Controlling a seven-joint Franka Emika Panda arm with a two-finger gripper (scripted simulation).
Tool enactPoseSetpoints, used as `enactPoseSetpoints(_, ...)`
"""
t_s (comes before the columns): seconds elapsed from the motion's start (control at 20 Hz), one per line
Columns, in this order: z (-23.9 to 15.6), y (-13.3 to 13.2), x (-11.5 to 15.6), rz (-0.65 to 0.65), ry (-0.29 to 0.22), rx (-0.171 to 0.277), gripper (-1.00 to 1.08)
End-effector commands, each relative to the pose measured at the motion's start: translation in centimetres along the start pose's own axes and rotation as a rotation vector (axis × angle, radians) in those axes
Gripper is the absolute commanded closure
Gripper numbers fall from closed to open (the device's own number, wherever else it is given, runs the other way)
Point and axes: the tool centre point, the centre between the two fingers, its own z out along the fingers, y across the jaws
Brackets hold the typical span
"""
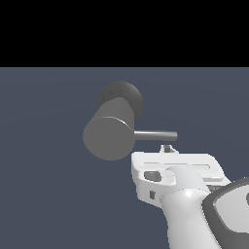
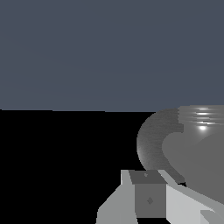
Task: Turn on the faucet by rotating a designated handle.
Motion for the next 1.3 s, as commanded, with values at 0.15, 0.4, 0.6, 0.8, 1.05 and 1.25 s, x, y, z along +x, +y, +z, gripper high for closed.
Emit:
enactPoseSetpoints(0.15,0.2,-0.5,-0.9,-0.009,-0.005,0.004,1.08)
enactPoseSetpoints(0.4,0.1,-0.5,-2.6,-0.006,-0.003,0.002,1.08)
enactPoseSetpoints(0.6,0.1,-0.5,-4.0,-0.004,-0.002,0.001,1.08)
enactPoseSetpoints(0.8,0.0,-0.6,-5.3,-0.002,-0.001,0.000,1.08)
enactPoseSetpoints(1.05,0.0,-2.1,-3.6,-0.006,0.041,0.024,1.08)
enactPoseSetpoints(1.25,0.1,-1.5,-5.2,-0.005,0.034,0.020,1.08)
